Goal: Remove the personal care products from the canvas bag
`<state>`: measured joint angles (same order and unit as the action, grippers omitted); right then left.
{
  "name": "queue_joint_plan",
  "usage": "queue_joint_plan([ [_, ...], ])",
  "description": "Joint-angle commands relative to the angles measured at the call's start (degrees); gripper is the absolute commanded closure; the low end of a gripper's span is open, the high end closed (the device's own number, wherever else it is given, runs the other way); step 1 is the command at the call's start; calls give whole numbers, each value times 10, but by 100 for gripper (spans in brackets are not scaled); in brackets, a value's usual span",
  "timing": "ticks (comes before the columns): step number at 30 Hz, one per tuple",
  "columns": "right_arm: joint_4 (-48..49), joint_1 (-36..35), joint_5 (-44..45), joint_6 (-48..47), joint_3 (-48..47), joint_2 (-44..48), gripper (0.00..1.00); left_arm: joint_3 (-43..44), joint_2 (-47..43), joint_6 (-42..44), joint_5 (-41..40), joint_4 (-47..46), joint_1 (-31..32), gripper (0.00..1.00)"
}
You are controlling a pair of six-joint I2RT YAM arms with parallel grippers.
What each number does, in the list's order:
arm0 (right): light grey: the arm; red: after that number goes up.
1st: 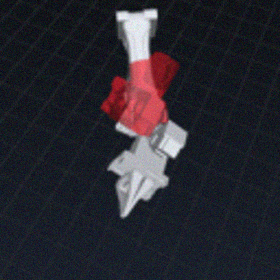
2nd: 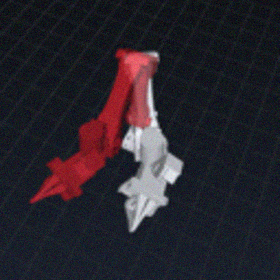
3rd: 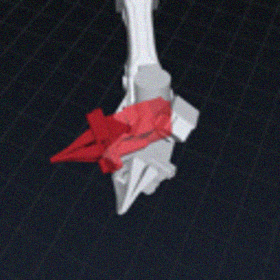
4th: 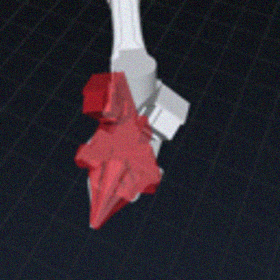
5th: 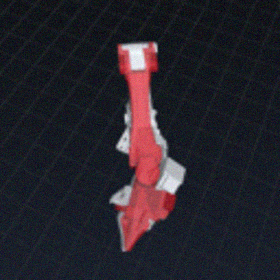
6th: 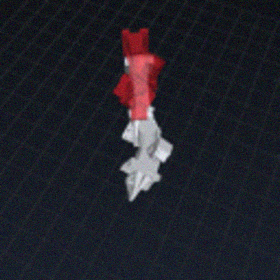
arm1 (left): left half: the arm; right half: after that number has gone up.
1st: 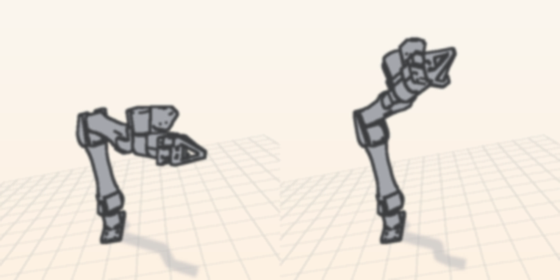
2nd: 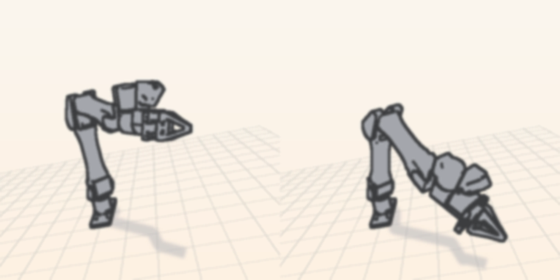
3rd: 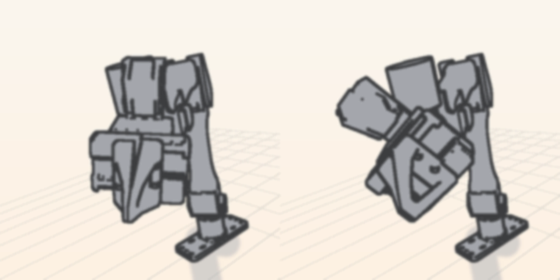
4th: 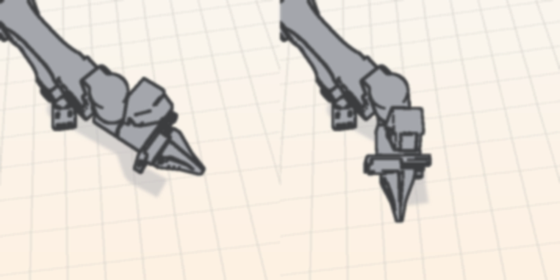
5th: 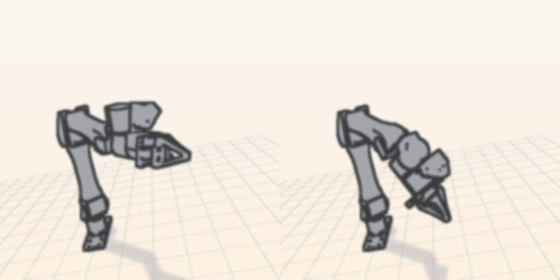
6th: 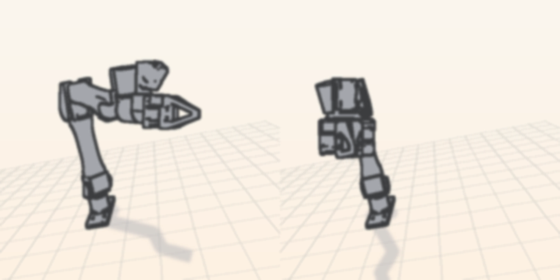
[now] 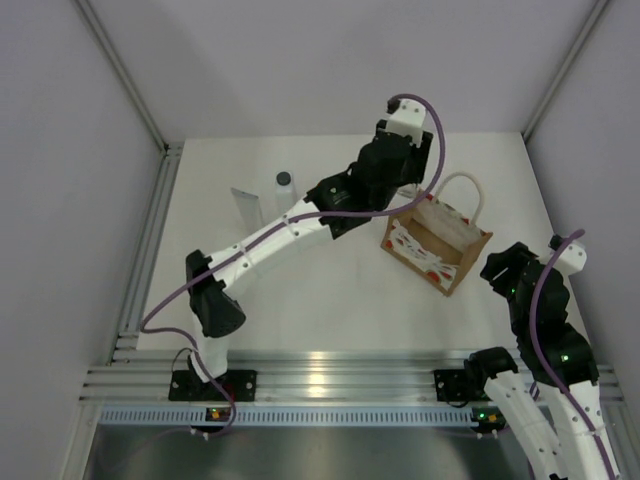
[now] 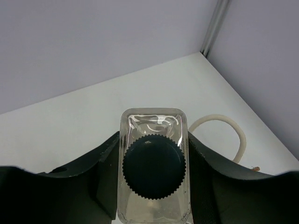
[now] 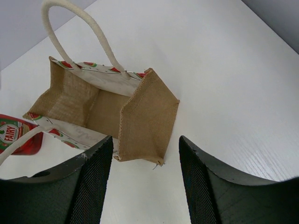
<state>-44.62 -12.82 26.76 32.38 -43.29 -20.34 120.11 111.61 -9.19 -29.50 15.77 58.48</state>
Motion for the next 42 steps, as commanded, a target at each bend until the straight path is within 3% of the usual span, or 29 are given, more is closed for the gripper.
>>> queue_joint_plan([
  [1,-9,11,7,0,-15,2,43,-10,-105,7,-33,-92,-2,100],
  [10,1,11,-7,6,-14,-5,43,-172,-265,10,-116,-81,-4,100],
  [17,46,11,-72,1,-18,-39,42,-324,-369,-24,-198,-58,-9,100],
  [21,67,12,-88,-7,-29,-83,42,-420,-409,-66,-186,-44,-35,100],
  [31,101,12,-137,-10,-42,-130,42,-593,-452,-162,-83,-77,-183,100],
  [42,117,11,-166,-20,-38,-130,39,-684,-405,-174,-56,-203,-197,100],
])
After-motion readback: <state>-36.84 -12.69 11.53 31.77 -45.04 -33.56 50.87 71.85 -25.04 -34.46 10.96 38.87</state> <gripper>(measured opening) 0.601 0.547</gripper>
